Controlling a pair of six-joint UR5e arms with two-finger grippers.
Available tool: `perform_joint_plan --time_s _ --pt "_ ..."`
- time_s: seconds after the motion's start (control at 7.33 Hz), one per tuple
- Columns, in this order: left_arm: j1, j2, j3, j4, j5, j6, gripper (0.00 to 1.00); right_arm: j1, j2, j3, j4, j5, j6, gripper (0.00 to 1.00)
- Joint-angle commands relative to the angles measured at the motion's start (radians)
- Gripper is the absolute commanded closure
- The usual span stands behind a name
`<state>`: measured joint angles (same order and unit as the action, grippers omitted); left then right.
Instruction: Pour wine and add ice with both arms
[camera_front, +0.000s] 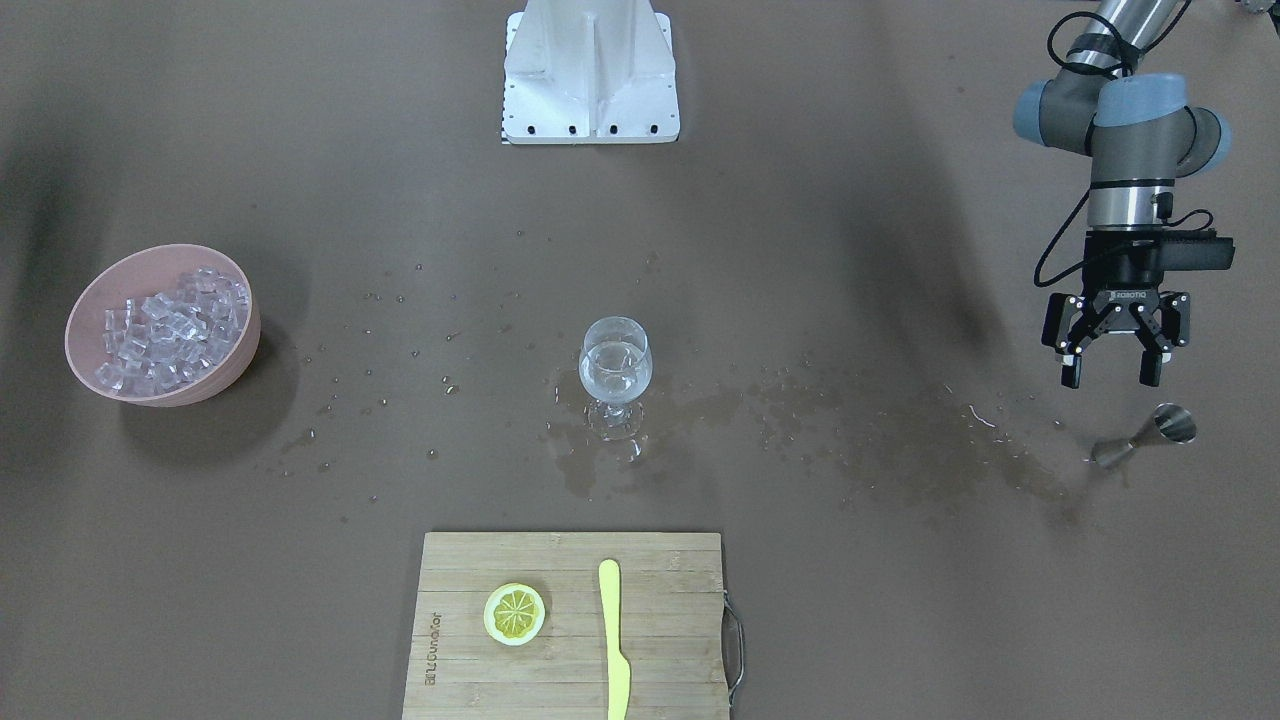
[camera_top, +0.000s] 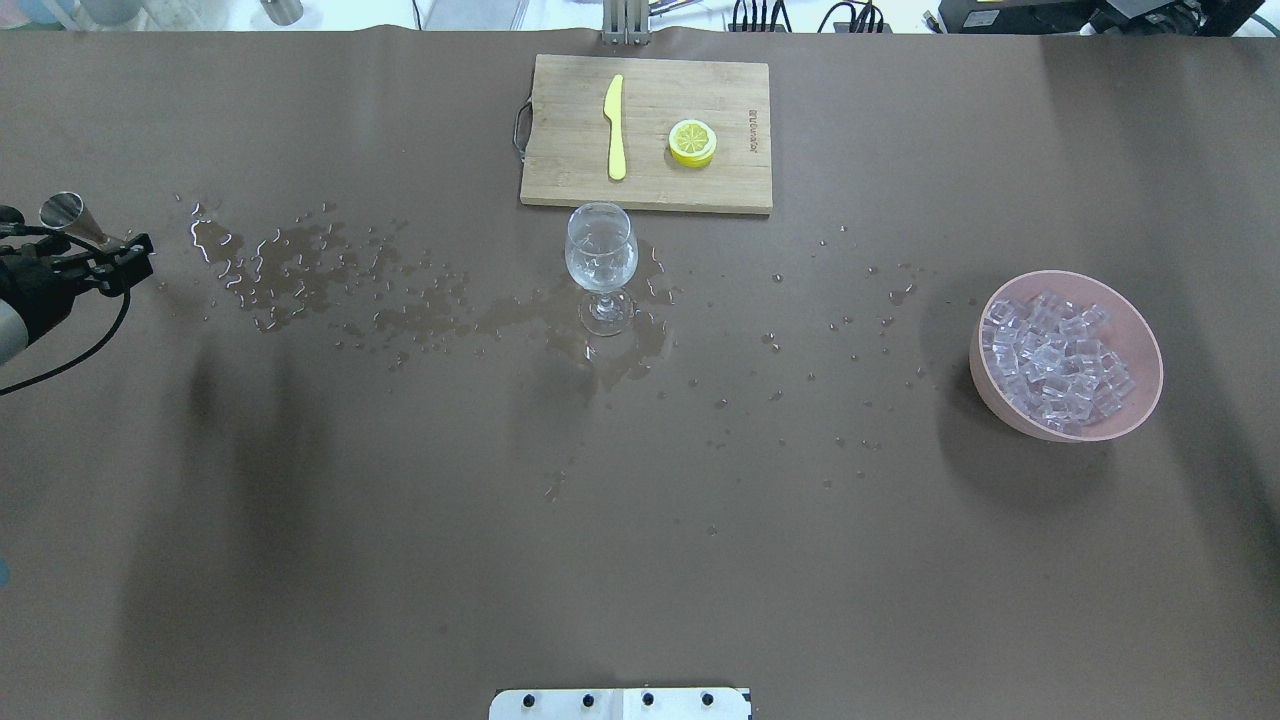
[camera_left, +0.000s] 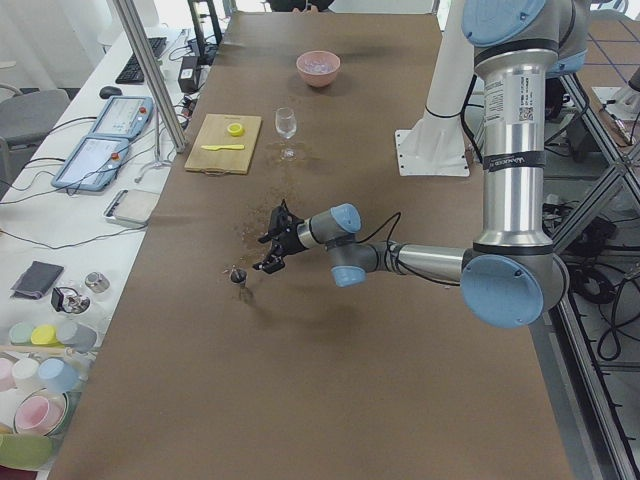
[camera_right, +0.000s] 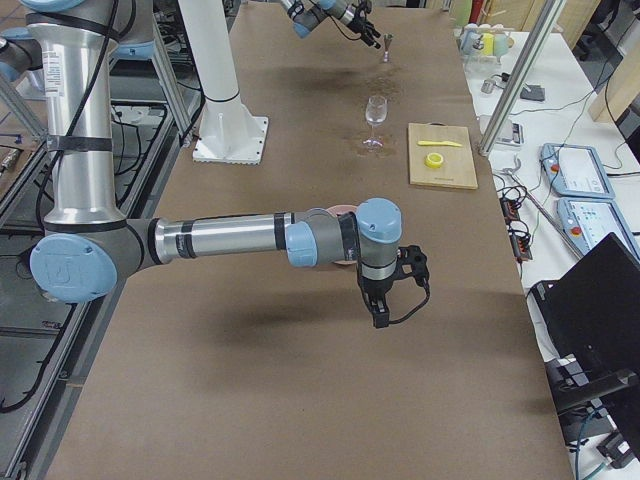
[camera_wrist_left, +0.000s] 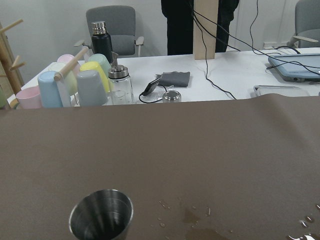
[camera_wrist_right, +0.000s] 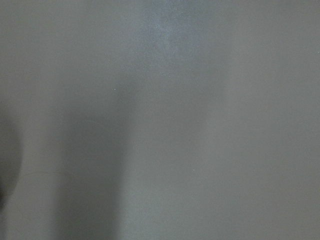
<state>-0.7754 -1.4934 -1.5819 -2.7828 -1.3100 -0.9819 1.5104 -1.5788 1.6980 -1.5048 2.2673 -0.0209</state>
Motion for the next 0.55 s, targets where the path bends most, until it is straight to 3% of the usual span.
perform_joint_plan --time_s 0.0,0.14,0.41 --pt "-0.12 -0.001 -0.058 0.097 -0.304 0.09 0.02 0.001 -0.003 0.0 0.0 0.0 -0.001 0.0" --pt "-0.205 -0.001 -0.152 0.253 -0.44 0.135 0.02 0.001 -0.003 0.0 0.0 0.0 -0.001 0.0" --pt "-0.278 0.015 -0.315 0.539 -0.556 0.322 0.02 0.001 -0.003 0.0 0.0 0.0 0.001 0.0"
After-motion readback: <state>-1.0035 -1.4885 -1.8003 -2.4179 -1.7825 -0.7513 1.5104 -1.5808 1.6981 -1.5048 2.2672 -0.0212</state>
